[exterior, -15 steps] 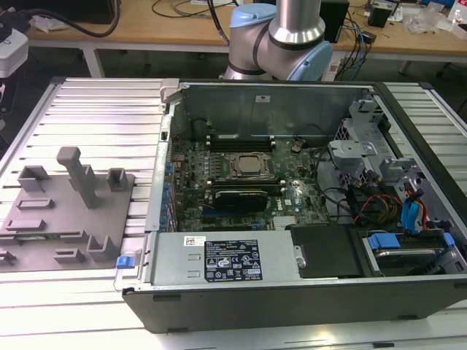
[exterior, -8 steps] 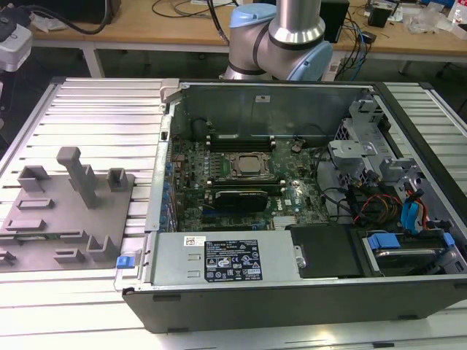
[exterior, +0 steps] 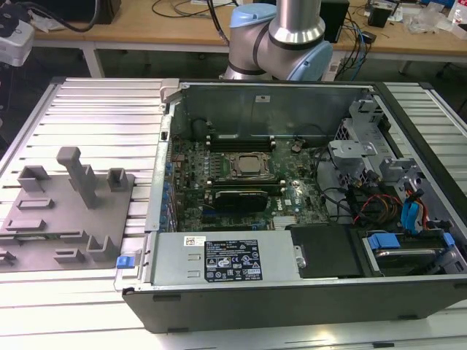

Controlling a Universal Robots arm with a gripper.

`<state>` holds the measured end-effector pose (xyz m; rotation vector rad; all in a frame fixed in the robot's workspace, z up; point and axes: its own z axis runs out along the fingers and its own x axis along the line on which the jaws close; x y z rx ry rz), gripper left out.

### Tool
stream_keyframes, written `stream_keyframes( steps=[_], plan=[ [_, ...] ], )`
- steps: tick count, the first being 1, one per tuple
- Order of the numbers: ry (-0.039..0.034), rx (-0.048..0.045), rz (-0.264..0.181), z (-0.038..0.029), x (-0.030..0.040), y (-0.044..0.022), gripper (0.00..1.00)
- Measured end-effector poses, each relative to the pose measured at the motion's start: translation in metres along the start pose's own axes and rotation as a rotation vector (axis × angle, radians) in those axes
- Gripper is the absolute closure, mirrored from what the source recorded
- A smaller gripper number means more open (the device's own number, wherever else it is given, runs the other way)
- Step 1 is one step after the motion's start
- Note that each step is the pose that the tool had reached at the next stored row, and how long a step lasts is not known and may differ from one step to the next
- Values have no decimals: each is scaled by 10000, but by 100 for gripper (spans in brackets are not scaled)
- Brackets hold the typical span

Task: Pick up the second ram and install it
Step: 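Pick up the second ram and move it above second insertion slot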

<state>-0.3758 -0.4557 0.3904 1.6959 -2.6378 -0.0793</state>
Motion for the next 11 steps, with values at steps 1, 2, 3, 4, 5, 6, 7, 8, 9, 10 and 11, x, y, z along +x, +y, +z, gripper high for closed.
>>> stream_keyframes(
  steps=[1, 2, 3, 4, 5, 6, 7, 8, 9, 10, 11],
  plan=[
    [8, -4, -160, 0, 0, 0, 89],
    [18, -9, -368, 0, 0, 0, 89],
    [25, -13, -545, 0, 0, 0, 89],
    [32, -16, -702, 0, 0, 0, 89],
    [38, -19, -843, 0, 0, 0, 89],
    [45, -24, -1000, 0, 0, 0, 89],
    [52, -26, -1138, 0, 0, 0, 89],
    [57, -29, -1261, 0, 0, 0, 89],
    [64, -33, -1413, 0, 0, 0, 89],
    [78, -40, -1722, 0, 0, 0, 89],
    [84, -43, -1854, 0, 0, 0, 89]
  ],
)
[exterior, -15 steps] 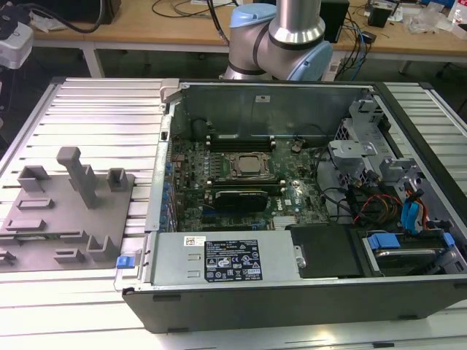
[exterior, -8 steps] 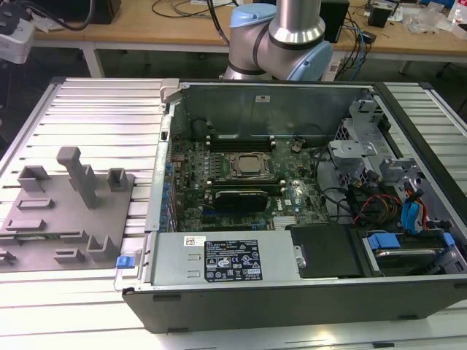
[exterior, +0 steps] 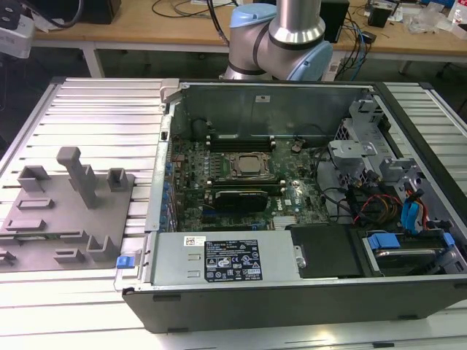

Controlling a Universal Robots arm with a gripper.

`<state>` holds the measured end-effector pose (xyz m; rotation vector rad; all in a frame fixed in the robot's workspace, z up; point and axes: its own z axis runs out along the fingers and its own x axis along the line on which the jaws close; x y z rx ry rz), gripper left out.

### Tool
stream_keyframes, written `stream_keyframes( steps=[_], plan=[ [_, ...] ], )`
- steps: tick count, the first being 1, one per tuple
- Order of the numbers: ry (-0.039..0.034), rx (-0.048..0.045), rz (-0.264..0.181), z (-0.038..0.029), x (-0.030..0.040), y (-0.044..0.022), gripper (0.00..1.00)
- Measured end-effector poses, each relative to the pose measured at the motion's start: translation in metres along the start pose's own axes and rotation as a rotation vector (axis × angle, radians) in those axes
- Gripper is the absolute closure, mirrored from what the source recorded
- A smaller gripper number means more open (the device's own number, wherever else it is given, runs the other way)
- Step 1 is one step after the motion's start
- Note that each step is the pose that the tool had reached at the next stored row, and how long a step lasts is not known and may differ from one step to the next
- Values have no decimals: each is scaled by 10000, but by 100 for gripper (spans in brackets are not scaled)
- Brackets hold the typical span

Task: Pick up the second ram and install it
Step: 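Pick up the second ram and move it above second insertion slot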

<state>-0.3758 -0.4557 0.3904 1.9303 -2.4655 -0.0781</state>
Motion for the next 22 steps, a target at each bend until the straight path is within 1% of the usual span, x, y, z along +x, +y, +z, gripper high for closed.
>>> stream_keyframes(
  steps=[1, 5, 9, 13, 14, 15, 17, 22],
  plan=[
    [7, -3, -151, 0, 0, 0, 89],
    [22, -12, -493, 0, 0, 0, 89],
    [51, -27, -1134, 0, 0, 0, 89],
    [67, -35, -1478, 0, 0, 0, 89],
    [76, -39, -1672, 0, 0, 0, 89],
    [79, -41, -1764, 0, 0, 0, 89],
    [86, -44, -1895, 0, 0, 0, 89],
    [86, -44, -1901, 0, 0, 0, 89]
  ],
)
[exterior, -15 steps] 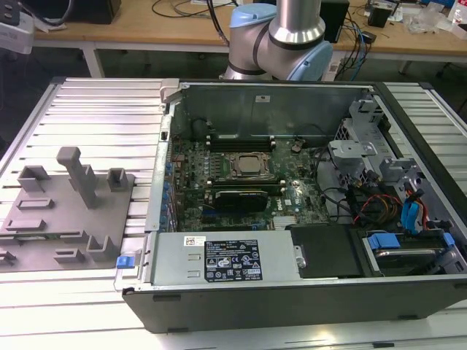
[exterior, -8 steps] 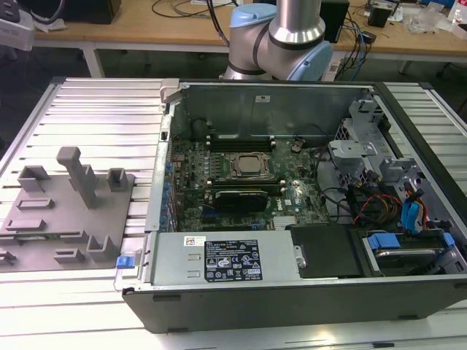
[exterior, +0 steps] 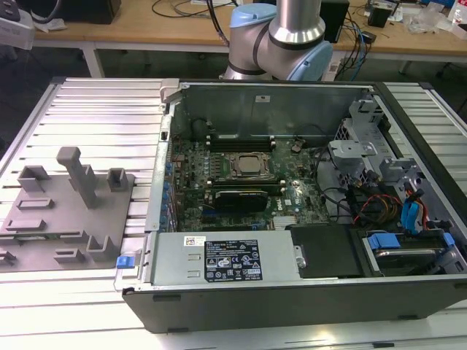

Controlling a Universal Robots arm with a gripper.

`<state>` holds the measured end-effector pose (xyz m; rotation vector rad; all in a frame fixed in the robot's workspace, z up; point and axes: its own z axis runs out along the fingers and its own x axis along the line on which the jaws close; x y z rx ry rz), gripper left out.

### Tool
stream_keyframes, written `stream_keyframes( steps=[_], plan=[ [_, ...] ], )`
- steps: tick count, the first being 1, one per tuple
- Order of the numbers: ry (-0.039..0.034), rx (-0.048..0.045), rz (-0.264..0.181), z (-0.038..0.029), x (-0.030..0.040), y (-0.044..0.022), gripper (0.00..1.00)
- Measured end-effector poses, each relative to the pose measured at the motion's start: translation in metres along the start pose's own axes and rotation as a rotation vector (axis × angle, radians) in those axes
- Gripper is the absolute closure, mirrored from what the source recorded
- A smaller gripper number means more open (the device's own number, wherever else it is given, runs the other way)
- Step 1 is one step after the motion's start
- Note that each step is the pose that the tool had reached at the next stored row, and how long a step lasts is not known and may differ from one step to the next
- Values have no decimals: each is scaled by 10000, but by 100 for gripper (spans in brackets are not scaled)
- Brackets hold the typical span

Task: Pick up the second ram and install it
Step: 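Pick up the second ram and move it above second insertion slot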

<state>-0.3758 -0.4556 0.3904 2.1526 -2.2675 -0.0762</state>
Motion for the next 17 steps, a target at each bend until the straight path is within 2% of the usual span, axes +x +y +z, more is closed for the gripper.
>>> stream_keyframes(
  steps=[2, 6, 9, 12, 15, 17],
  plan=[
    [-1, 0, 0, 0, 0, 0, 89],
    [0, 0, -1, 0, 0, 0, 64],
    [0, 0, -1, 2, 0, 0, 64],
    [0, 0, -2, 34, 1, -2, 64],
    [0, 0, -2, 117, 3, -5, 64],
    [0, -1, -1, 138, 3, -7, 64]
  ],
)
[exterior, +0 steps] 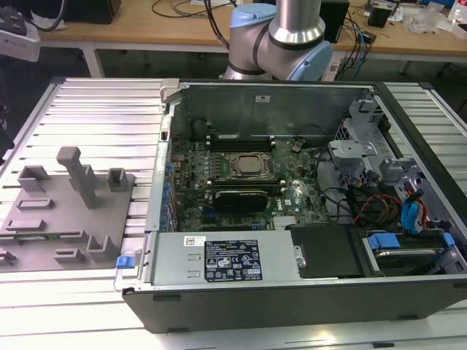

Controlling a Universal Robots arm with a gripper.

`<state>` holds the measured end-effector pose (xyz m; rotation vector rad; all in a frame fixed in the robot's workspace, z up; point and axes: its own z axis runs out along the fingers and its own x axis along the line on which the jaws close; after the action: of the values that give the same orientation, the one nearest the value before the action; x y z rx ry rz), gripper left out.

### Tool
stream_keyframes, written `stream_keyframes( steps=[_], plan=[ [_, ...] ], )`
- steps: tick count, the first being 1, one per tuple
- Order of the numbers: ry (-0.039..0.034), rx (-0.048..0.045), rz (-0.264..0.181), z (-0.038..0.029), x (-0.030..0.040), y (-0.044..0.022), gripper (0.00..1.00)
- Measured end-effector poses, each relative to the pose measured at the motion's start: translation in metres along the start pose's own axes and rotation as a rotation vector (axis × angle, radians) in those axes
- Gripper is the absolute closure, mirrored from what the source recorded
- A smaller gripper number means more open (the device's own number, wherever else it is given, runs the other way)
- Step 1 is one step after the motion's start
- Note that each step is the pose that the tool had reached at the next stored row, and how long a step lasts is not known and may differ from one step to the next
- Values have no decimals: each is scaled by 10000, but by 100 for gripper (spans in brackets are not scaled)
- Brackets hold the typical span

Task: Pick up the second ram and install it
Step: 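Pick up the second ram and move it above second insertion slot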

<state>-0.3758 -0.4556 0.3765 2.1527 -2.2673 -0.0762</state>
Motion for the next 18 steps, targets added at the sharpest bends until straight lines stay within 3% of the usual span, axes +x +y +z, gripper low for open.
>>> stream_keyframes(
  steps=[18],
  plan=[
    [-1, 1, 0, 238, 5, -11, 64]
  ],
)
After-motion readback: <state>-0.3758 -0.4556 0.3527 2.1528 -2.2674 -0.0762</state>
